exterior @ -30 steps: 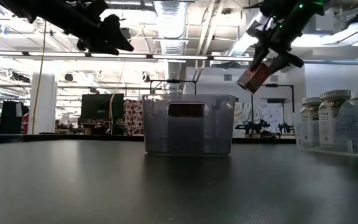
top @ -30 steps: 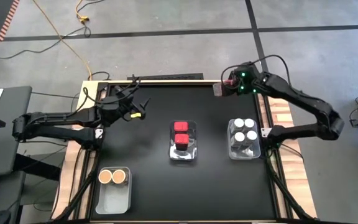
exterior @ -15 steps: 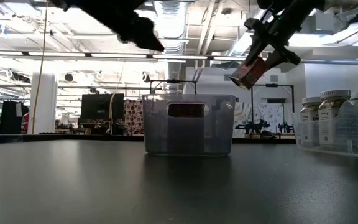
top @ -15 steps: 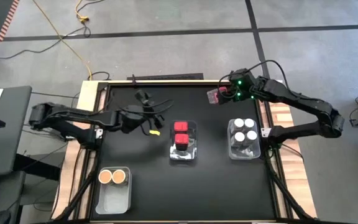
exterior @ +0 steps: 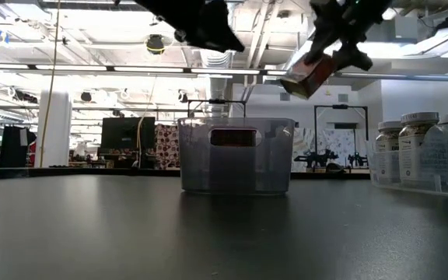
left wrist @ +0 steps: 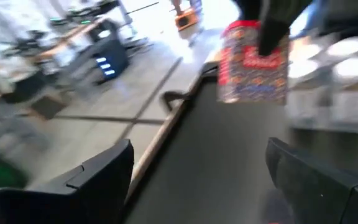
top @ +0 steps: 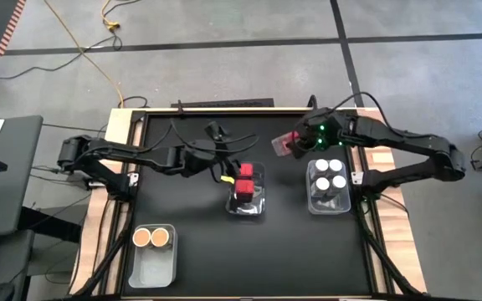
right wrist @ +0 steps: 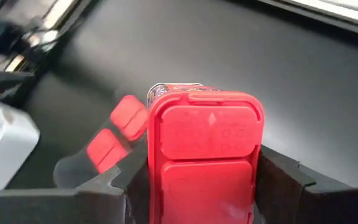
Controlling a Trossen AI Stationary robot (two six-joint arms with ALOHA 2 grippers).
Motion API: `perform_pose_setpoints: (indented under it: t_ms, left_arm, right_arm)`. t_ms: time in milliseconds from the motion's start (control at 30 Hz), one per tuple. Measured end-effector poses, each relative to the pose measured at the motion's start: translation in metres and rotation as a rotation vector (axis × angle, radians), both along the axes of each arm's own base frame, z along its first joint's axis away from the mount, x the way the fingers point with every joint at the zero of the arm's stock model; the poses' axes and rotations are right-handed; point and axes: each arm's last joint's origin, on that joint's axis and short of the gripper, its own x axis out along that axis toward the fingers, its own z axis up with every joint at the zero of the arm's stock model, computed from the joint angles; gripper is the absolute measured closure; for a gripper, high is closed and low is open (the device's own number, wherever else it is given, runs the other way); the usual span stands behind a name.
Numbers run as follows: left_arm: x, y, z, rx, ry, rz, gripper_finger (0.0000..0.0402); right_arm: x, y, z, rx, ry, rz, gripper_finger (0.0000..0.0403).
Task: Sort spices by type
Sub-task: Put the red seasoning can into the black bin
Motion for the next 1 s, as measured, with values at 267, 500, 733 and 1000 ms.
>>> perform_pose_setpoints:
  t_ms: [267, 500, 733, 1000]
  left_arm:
    - [0.005, -0.001, 0.012, -0.109, -0.073, -0.19, 0.0056]
    - [0.007, -0.002, 0.022, -0.145, -0.113, -0.247, 0.0056]
    - [0.006, -0.002, 0.021, -0.136, -0.094, -0.242, 0.0056]
    - [0.006, -0.002, 0.019, -0.104, -0.064, -0.227, 0.0056]
  right_arm:
    - [0.005, 0.03, 0.01, -0.166, -0.038, 0.211, 0.0164]
    - [0.016, 0.051, 0.022, -0.303, -0.154, 0.37, 0.0164]
    - [0.015, 0.045, 0.021, -0.237, -0.166, 0.264, 0.0163]
    - [0.014, 0.041, 0.021, -0.223, -0.166, 0.232, 0.0163]
